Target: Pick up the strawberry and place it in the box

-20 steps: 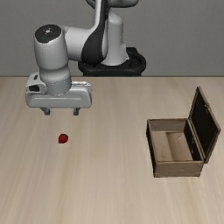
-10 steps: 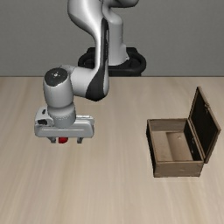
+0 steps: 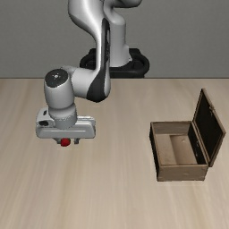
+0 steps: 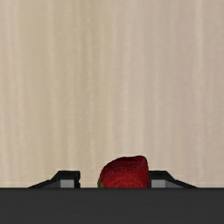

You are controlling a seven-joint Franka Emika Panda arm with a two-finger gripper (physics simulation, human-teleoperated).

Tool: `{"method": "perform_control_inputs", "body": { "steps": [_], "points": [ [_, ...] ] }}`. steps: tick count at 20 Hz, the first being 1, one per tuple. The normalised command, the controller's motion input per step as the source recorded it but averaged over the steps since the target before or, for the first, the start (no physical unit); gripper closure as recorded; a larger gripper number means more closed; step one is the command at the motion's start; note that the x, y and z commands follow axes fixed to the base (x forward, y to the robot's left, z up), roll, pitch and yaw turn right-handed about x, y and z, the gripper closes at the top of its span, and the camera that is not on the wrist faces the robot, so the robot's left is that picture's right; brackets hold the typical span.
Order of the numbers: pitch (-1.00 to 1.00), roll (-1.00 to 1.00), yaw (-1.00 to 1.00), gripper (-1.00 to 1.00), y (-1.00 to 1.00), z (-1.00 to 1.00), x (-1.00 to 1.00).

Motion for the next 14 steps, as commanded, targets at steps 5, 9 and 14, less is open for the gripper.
{"method": "perform_control_inputs", "body": {
  "steps": [5, 9, 14],
  "points": [
    [0.0, 0.0, 0.0, 1.0, 0.0, 0.6, 0.0],
    [0.0, 0.0, 0.0, 1.0, 0.0, 1.0, 0.0],
    [0.0, 0.0, 0.0, 1.0, 0.0, 1.0, 0.0]
  ]
}}
